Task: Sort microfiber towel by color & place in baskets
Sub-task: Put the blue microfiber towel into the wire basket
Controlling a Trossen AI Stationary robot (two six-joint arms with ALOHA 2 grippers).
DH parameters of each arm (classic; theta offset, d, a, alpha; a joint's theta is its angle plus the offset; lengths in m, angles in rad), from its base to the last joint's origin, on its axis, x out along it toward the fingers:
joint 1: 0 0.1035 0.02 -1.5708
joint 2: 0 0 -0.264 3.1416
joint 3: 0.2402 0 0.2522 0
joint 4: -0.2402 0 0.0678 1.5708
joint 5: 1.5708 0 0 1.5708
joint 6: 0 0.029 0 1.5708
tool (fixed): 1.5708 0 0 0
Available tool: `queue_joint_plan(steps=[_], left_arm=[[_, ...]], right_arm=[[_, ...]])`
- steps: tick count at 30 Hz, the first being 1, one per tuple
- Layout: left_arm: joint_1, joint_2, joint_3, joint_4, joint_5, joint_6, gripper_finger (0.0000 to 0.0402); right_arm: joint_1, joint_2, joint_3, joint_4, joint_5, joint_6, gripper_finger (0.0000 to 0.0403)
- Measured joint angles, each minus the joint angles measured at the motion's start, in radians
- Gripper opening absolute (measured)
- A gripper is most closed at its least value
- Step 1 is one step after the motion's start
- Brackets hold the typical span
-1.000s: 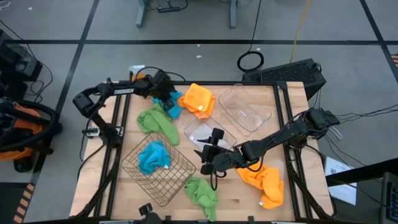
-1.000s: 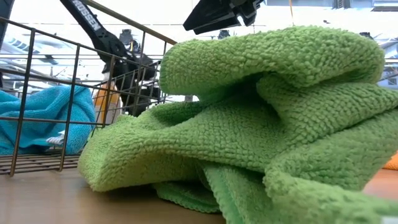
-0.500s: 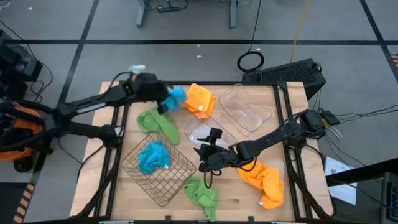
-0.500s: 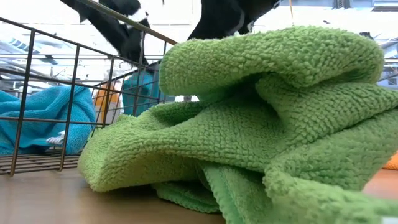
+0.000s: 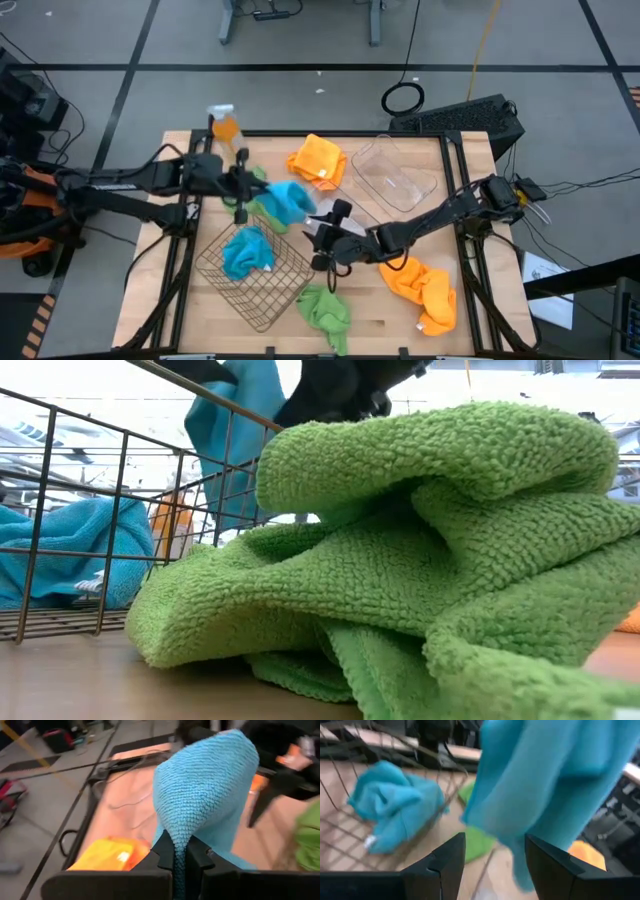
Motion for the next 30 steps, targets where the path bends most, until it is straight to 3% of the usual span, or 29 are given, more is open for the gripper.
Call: queue_joint_plan(steps=[10, 17, 22, 30], left_arm=[[-0.308, 0.068, 0.0, 0.018, -0.244, 0.003, 0.0011], [-0.4, 0.126, 0.0, 0.056, -0.285, 0.003, 0.0019], [-0.434, 0.165, 0.0, 0.056, -0.374, 0.004, 0.0022], [-0.455, 0.174, 0.0, 0.118, -0.393, 0.042, 0.0023]], right_arm=[[0.064, 0.0, 0.0, 0.282, 0.005, -0.24, 0.0193], [0.094, 0.0, 0.0, 0.354, 0.008, -0.237, 0.0205], [0.117, 0.0, 0.0, 0.354, 0.013, -0.213, 0.0247], [0.162, -0.001, 0.0, 0.23, 0.266, -0.19, 0.0319]])
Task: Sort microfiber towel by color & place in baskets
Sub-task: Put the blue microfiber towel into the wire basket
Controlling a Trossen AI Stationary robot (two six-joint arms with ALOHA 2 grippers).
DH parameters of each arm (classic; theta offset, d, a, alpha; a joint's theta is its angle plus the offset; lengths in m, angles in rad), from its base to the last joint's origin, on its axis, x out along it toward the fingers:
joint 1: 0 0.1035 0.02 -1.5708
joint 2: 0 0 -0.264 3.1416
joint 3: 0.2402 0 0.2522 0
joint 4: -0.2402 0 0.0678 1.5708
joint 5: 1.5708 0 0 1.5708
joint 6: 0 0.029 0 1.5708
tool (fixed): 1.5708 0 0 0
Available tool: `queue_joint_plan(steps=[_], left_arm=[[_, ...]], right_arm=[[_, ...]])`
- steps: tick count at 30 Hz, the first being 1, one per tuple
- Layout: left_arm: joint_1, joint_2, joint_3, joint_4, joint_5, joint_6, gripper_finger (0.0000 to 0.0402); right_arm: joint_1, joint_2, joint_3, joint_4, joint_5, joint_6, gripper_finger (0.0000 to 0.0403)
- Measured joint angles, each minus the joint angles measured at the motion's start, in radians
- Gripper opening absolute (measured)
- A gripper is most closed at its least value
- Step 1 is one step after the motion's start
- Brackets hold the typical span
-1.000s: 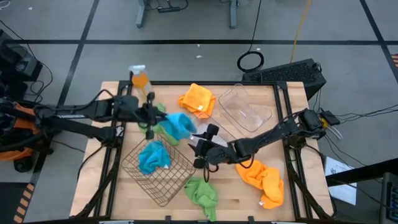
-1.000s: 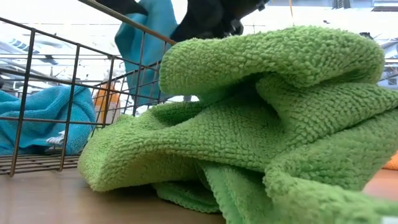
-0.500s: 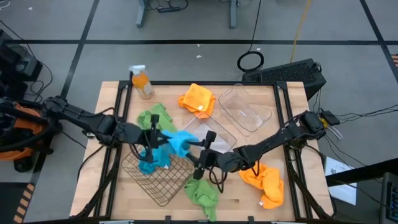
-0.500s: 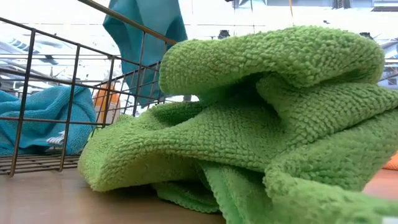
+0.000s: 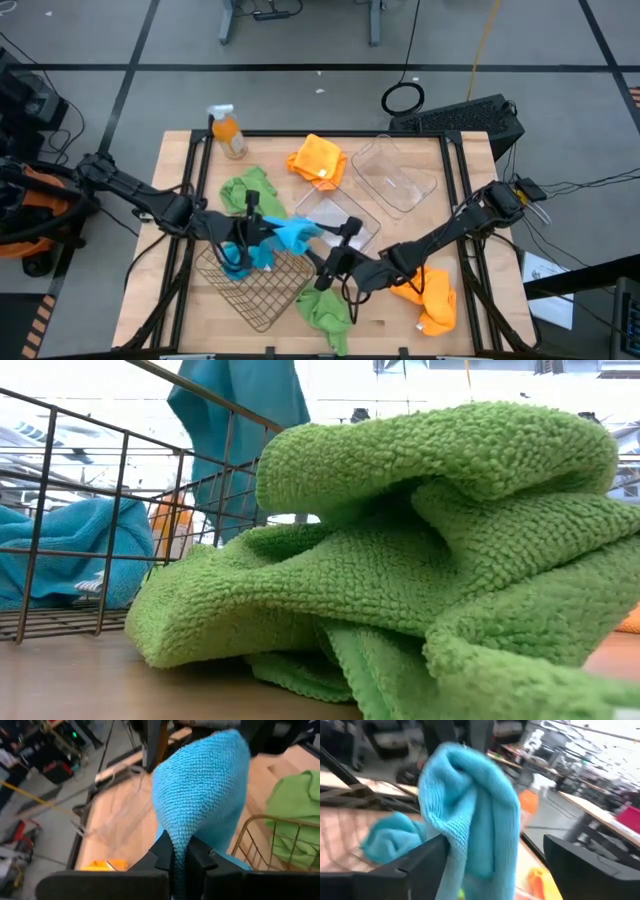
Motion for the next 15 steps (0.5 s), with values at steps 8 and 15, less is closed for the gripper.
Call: queue_joint_plan(steps=[8, 15], left_arm=[[-0.034, 0.0, 0.044, 0.046, -0.024, 0.133, 0.0024], [-0.037, 0.0, 0.075, 0.049, -0.068, 0.175, 0.0024]], right_arm=[[0.018, 0.0, 0.0, -0.128, -0.013, 0.103, 0.0333], [-0.017, 0.0, 0.0, -0.157, -0.324, 0.178, 0.0313]])
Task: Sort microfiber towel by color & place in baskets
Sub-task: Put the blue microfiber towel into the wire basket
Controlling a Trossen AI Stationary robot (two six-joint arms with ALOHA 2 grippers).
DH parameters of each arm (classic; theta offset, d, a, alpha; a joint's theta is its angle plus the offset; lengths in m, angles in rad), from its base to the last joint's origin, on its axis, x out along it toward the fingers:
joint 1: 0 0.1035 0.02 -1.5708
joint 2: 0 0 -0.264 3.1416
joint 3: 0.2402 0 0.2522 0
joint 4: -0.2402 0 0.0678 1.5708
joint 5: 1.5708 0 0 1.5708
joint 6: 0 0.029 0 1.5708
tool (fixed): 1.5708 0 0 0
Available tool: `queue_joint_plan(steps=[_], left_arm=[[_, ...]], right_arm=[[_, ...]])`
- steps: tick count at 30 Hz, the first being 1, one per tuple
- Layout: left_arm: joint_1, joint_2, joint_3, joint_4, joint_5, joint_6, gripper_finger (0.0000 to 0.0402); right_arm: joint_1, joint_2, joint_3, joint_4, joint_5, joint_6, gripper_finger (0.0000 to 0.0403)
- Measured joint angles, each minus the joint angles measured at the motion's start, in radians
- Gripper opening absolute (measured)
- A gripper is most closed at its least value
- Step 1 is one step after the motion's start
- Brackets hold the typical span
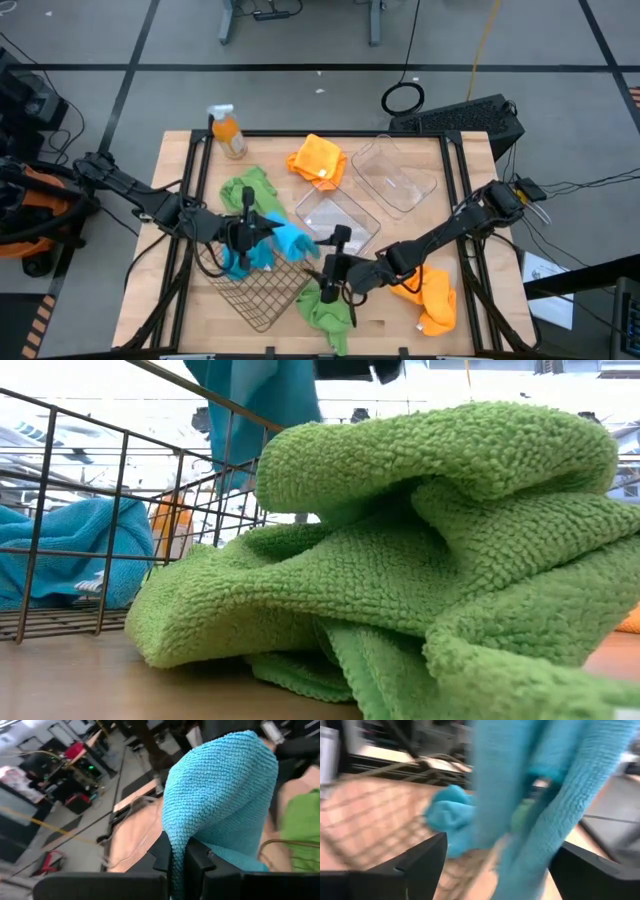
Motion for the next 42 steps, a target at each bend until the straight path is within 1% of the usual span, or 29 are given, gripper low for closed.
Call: queue_joint_plan(steps=[2, 5, 7, 12, 16, 18, 20, 23, 25, 28, 30, 32, 34, 37, 42], left_arm=[[0.005, 0.0, 0.0, 0.012, -0.043, 0.015, 0.0024], [0.014, 0.0, 0.0, 0.053, -0.119, 0.017, 0.0024], [0.018, 0.0, 0.0, 0.069, -0.131, 0.016, 0.0024], [0.018, 0.006, 0.0, 0.074, -0.13, -0.006, 0.0024], [0.018, 0.006, 0.0, 0.072, -0.129, -0.012, 0.0025], [0.018, 0.006, 0.0, 0.071, -0.128, -0.011, 0.0025], [0.018, 0.006, 0.0, 0.071, -0.126, -0.011, 0.0025], [0.018, 0.006, 0.001, 0.062, -0.126, -0.011, 0.0025], [0.018, 0.006, 0.001, 0.054, -0.119, -0.012, 0.0025], [0.018, 0.006, 0.001, 0.046, -0.04, -0.013, 0.0025], [0.018, 0.006, 0.001, 0.049, 0.034, -0.017, 0.0025], [0.018, 0.006, 0.001, 0.063, 0.097, -0.027, 0.0025], [0.018, 0.006, 0.001, 0.077, 0.137, -0.039, 0.0025], [0.018, 0.006, 0.001, 0.072, 0.152, -0.043, 0.0025], [0.022, 0.006, 0.001, 0.082, 0.152, -0.06, 0.0025]], right_arm=[[-0.008, 0.0, 0.0, 0.012, -0.068, 0.001, 0.0301], [-0.013, 0.0, 0.0, 0.027, -0.141, -0.015, 0.0283], [-0.011, 0.0, 0.0, 0.051, -0.171, -0.048, 0.0272], [-0.011, 0.0, 0.0, 0.138, -0.178, -0.15, 0.0247], [-0.006, 0.0, 0.0, 0.143, -0.16, -0.237, 0.0235], [0.014, 0.0, 0.0, 0.145, -0.108, -0.335, 0.0232], [0.046, 0.0, 0.0, 0.145, -0.017, -0.474, 0.0232], [0.099, 0.0, 0.0, 0.145, 0.15, -0.681, 0.0239], [0.131, 0.0, 0.0, 0.153, 0.29, -0.81, 0.0245], [0.164, 0.0, 0.0, 0.14, 0.493, -1.026, 0.0251], [0.168, 0.004, 0.0, 0.115, 0.555, -1.125, 0.0253], [0.163, 0.006, 0.0, 0.092, 0.559, -1.175, 0.0257], [0.15, 0.007, 0.0, 0.089, 0.555, -1.201, 0.0262], [0.141, 0.007, 0.0, 0.079, 0.549, -1.267, 0.0275], [0.144, 0.007, 0.0, 0.095, 0.449, -1.373, 0.0297]])
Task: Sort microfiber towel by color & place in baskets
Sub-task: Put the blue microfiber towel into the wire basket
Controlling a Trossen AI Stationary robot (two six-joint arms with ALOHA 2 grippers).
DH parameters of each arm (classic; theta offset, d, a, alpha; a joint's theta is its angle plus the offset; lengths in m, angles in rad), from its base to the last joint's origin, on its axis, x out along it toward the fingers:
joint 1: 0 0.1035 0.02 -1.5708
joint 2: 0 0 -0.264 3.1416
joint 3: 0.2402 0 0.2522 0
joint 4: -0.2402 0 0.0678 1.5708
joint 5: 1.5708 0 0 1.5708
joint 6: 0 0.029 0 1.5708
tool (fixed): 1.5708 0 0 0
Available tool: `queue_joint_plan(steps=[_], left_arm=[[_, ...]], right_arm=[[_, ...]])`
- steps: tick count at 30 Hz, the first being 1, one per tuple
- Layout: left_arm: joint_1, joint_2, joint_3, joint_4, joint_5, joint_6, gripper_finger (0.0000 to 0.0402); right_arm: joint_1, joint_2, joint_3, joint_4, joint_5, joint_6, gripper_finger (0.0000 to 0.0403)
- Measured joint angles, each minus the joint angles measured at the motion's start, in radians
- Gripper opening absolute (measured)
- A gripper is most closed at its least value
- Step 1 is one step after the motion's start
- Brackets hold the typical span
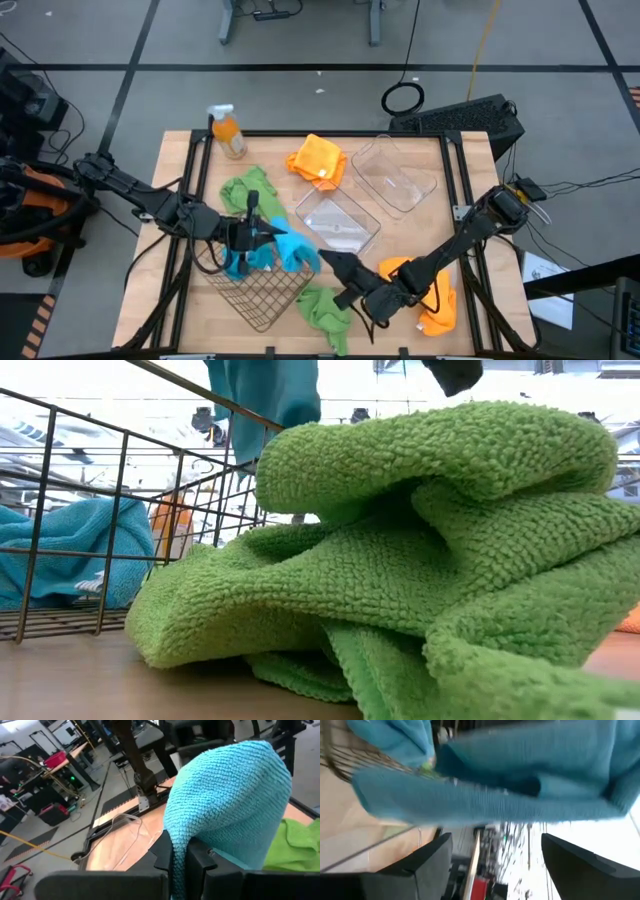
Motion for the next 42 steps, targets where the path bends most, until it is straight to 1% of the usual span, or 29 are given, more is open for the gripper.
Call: queue_joint_plan(steps=[3, 5, 8, 13, 16, 21, 27, 33, 36, 42], left_arm=[[0.014, 0.0, 0.0, 0.032, 0.002, -0.03, 0.0025], [0.027, 0.0, 0.0, 0.043, 0.002, -0.057, 0.0025], [0.041, 0.0, 0.0, 0.035, 0.008, -0.082, 0.0025], [0.046, 0.0, 0.0, 0.033, 0.01, -0.083, 0.0025], [0.058, 0.0, 0.0, 0.021, 0.011, -0.084, 0.0025], [0.094, 0.0, 0.0, 0.005, 0.013, -0.09, 0.0025], [0.131, 0.0, 0.0, 0.007, 0.092, -0.133, 0.0025], [0.147, 0.0, 0.0, 0.004, 0.093, -0.137, 0.0025], [0.167, 0.007, 0.0, -0.006, 0.093, -0.163, 0.0025], [0.2, 0.035, 0.0, -0.03, 0.094, -0.222, 0.0025]], right_arm=[[-0.005, 0.013, 0.0, 0.031, -0.048, -0.024, 0.0303], [-0.007, 0.028, 0.0, 0.06, -0.049, -0.1, 0.0304], [-0.006, 0.061, 0.0, 0.103, -0.028, -0.268, 0.0304], [-0.014, 0.094, 0.0, 0.127, -0.051, -0.362, 0.0304], [-0.019, 0.112, 0.0, 0.173, -0.052, -0.397, 0.0304], [-0.03, 0.113, 0.006, 0.187, -0.053, -0.426, 0.0304], [-0.06, 0.112, 0.022, 0.171, -0.057, -0.427, 0.0279], [-0.079, 0.113, 0.021, 0.109, -0.081, -0.437, 0.0257], [-0.08, 0.113, 0.021, 0.113, -0.106, -0.457, 0.0254], [-0.082, 0.113, 0.021, 0.154, -0.132, -0.554, 0.0254]])
